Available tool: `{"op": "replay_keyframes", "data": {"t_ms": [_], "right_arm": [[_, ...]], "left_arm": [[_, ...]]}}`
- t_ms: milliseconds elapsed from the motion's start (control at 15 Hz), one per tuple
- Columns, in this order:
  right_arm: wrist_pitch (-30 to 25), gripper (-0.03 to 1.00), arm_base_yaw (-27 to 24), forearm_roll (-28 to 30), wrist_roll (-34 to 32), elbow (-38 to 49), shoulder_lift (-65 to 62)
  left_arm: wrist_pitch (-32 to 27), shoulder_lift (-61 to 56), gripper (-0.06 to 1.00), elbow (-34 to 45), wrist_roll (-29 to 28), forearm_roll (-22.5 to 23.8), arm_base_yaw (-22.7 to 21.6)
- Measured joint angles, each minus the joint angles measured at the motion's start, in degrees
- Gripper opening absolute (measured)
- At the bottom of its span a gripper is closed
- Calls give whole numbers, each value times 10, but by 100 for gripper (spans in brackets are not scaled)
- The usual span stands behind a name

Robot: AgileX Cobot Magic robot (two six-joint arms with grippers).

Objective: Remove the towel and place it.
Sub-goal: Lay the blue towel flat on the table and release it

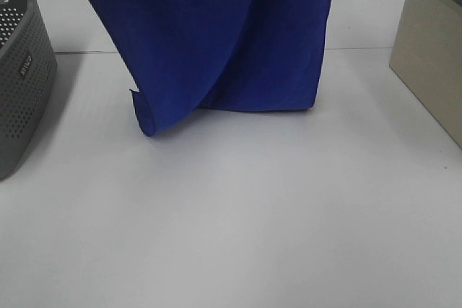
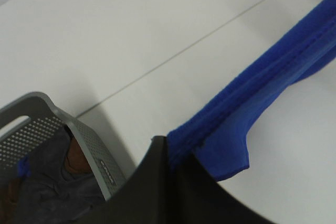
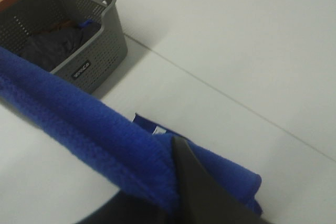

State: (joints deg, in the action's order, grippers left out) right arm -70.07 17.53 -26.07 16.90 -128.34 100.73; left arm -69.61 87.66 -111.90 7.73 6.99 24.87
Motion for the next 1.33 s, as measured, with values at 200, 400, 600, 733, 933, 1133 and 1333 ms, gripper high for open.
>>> {"op": "replay_keyframes", "data": {"t_ms": [200,400,600,733,933,1133,1333], "right_arm": [[0,2,35,9,-11,128,-59],[0,2,45,13,-27,244,-116],[1,2,46,14,-33,336,-173],[1,2,46,13,-36,382,-195],[2,2,46,11,-40,491,-218],[3,2,46,4,-40,568,-224],[3,2,46,-17,-40,657,-225]], "left_arm": [[-1,-74,0,105,-2,-36,0],[-3,-134,0,188,-2,-70,0],[-2,-185,0,257,-1,-126,0],[-1,-205,0,294,3,-150,0],[1,-230,0,383,10,-210,0],[2,-230,0,462,13,-245,0],[5,-229,0,544,14,-273,0]]}}
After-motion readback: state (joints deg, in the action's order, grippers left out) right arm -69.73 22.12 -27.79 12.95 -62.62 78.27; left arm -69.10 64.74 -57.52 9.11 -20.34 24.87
